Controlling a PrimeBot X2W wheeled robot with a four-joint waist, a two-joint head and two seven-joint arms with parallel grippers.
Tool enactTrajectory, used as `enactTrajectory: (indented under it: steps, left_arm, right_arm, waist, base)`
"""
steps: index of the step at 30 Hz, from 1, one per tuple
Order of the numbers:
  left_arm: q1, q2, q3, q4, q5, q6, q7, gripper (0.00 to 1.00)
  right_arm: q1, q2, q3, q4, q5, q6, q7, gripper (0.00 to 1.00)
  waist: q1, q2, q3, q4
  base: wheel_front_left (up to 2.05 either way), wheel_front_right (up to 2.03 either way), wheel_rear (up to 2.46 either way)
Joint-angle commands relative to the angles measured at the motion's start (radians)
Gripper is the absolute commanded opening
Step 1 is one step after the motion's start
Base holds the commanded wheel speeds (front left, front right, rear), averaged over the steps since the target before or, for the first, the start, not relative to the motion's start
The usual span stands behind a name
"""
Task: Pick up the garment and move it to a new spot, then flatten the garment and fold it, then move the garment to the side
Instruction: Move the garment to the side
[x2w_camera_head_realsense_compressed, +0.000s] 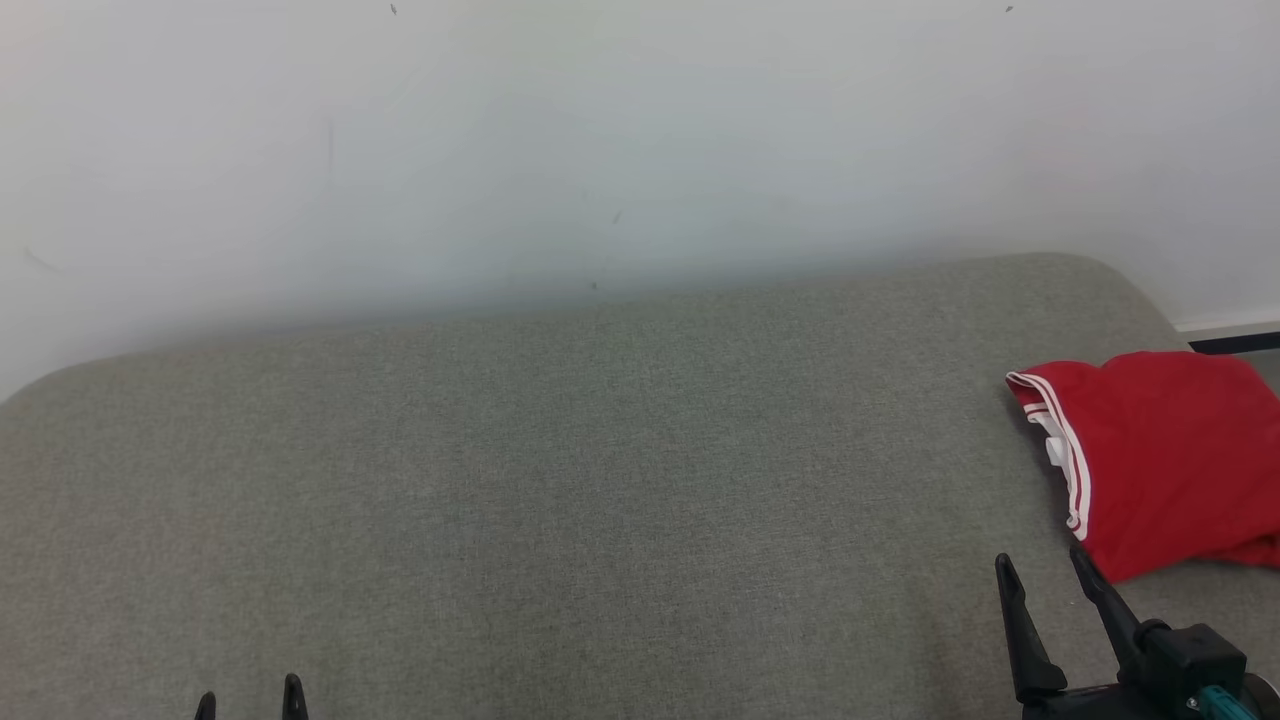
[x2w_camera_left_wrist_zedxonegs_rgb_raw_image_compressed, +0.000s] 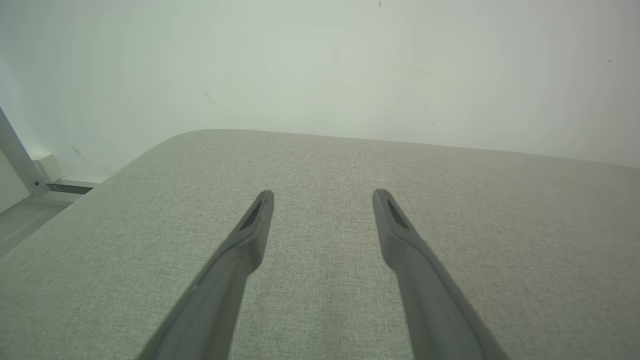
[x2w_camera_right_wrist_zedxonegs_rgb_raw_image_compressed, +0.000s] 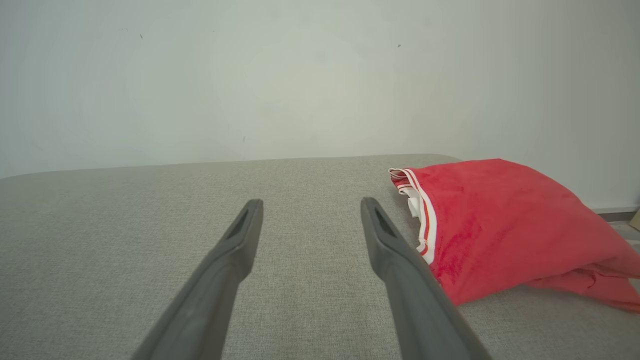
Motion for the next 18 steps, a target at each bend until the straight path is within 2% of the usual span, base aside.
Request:
enactTrajectory:
  steps: [1, 18]
  left_arm:
    - [0.012, -0.001, 0.002, 0.005, -0.001, 0.003, -0.002, 1.0]
    - [0.012, -0.001, -0.002, -0.004, -0.014, 0.015, -0.002, 1.0]
  right_arm:
    - [0.007, 0.0, -0.001, 0.002, -0.003, -0.003, -0.005, 1.0]
    - [-0.006, 0.017, 0.014, 0.003, -0.003, -0.003, -0.009, 1.0]
  waist:
    - [0.0, 0.0, 0.001, -0.003]
    - [0.0, 0.0, 0.011, -0.013]
  base:
    - [0.0, 0.0, 0.0]
    - [0.0, 0.0, 0.0]
